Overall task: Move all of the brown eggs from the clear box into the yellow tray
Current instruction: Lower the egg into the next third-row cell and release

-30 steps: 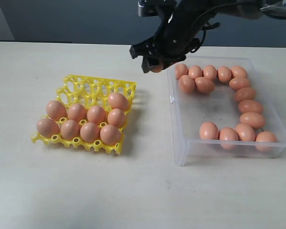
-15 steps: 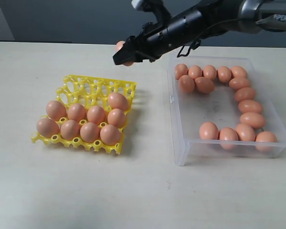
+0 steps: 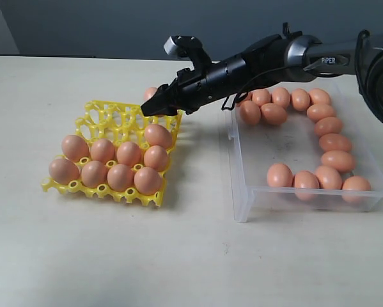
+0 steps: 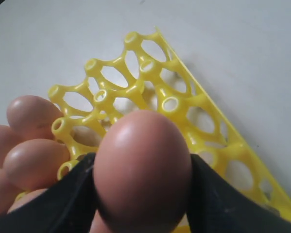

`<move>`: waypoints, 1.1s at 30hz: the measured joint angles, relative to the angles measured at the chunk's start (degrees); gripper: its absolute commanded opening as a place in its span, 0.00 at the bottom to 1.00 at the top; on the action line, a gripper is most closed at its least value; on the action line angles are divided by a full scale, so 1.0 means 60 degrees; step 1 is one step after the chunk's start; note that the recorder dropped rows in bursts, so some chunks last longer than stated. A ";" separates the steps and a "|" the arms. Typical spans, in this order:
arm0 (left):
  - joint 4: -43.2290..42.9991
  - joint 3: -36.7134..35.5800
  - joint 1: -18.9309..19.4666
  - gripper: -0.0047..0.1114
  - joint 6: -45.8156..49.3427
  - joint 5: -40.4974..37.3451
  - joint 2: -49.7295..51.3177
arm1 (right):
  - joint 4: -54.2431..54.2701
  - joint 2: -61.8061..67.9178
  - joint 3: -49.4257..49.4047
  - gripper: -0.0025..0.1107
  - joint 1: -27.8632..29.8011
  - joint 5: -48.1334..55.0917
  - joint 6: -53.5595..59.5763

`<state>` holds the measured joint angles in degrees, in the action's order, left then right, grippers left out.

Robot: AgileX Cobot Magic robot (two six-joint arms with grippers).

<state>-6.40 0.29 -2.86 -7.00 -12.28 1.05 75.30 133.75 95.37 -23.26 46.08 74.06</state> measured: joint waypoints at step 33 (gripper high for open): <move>0.0000 0.0000 0.0000 0.15 0.0000 0.0000 0.0000 | -0.1010 0.0040 0.0000 0.34 -0.0022 -0.1620 -0.0325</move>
<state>-6.40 0.29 -2.86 -7.00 -12.28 1.05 69.25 133.99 95.37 -23.39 36.36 72.11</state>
